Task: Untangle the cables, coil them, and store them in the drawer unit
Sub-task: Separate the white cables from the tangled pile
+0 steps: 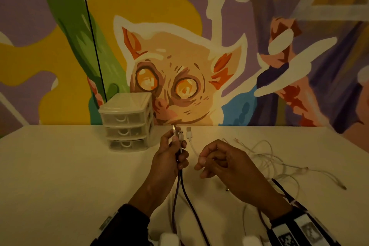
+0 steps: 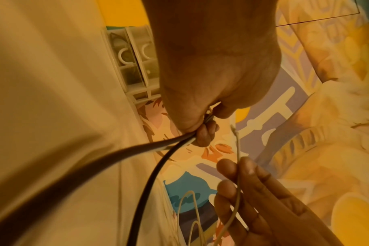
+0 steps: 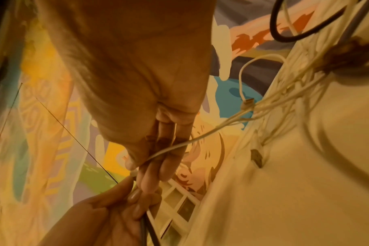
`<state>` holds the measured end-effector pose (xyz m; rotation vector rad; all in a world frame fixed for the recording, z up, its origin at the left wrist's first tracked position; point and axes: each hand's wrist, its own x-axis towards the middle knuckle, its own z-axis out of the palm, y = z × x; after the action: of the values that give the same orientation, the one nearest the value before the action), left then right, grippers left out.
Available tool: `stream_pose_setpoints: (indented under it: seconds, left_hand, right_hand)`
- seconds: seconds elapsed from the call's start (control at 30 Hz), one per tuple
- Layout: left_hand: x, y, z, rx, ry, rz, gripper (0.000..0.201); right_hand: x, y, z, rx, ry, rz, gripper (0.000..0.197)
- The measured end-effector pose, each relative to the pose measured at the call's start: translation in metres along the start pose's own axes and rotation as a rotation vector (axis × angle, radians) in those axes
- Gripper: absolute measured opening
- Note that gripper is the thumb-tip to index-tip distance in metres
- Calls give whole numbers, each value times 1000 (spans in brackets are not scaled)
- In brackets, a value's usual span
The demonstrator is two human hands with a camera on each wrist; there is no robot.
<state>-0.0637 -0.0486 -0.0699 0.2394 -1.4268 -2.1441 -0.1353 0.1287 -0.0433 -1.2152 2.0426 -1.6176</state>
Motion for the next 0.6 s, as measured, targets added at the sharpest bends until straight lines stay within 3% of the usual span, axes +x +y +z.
stream_pose_setpoints:
  seconds: [0.23,0.43,0.53,0.6]
  left_hand:
    - [-4,0,5,-26,-45,-28,40]
    - [-5,-9,0,322,-2,111,22]
    - [0,-2,-9,325,130,175,18]
    - [5,2,-18,292,217,211,19]
  right_hand:
    - [1,1,10,-22,-16,19,9]
    - [1,0,11,-40,-2,59,28]
    - [-2,11,-7,-422,-168,110,36]
    - [-2,25,-27,-674,-277,165,21]
